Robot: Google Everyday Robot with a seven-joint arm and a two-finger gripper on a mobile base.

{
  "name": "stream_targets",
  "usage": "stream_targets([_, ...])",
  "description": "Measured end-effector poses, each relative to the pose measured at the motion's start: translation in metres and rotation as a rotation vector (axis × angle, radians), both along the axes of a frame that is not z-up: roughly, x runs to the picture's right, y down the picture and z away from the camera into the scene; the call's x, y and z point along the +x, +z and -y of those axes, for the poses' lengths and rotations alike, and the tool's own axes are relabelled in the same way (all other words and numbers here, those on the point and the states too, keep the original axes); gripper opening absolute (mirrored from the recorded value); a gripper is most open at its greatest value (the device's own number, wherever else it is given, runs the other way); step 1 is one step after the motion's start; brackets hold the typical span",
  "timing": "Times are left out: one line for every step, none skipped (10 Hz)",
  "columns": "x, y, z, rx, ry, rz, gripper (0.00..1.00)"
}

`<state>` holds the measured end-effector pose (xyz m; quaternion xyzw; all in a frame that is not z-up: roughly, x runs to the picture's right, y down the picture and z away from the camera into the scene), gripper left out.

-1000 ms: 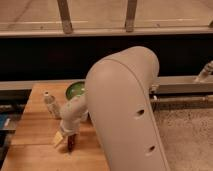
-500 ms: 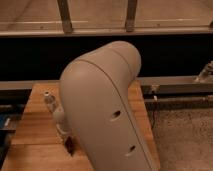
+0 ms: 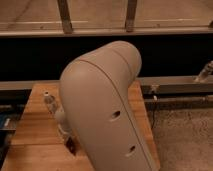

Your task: Place the pepper in the ceramic bowl

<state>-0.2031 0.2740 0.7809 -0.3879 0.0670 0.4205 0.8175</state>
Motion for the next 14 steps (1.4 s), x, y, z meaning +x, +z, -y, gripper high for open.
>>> stream_targets([0.004, -0.003, 0.004, 0.008, 0.019, 0.009, 0.00])
stream_targets([0.010, -0.010, 0.013, 0.028, 0.043, 0.020, 0.00])
stream_targets([0.016, -0.021, 0.023, 0.051, 0.062, 0.033, 0.00])
stream_targets([0.022, -0.032, 0.034, 0.073, 0.084, 0.040, 0.00])
stream_targets([0.030, -0.045, 0.048, 0.102, 0.116, 0.048, 0.00])
stream_targets([0.040, -0.058, 0.062, 0.133, 0.156, 0.063, 0.00])
stream_targets([0.057, -0.071, 0.076, 0.170, 0.202, 0.075, 0.00])
stream_targets([0.076, -0.083, 0.092, 0.209, 0.250, 0.085, 0.00])
stream_targets([0.091, -0.092, 0.106, 0.244, 0.291, 0.098, 0.00])
stream_targets([0.106, -0.097, 0.123, 0.275, 0.329, 0.117, 0.00])
stream_targets([0.121, -0.094, 0.143, 0.302, 0.366, 0.140, 0.00])
stream_targets([0.127, -0.090, 0.156, 0.311, 0.382, 0.156, 0.00])
stream_targets([0.132, -0.084, 0.177, 0.322, 0.395, 0.175, 0.00])
stream_targets([0.129, -0.079, 0.193, 0.325, 0.391, 0.186, 0.00])
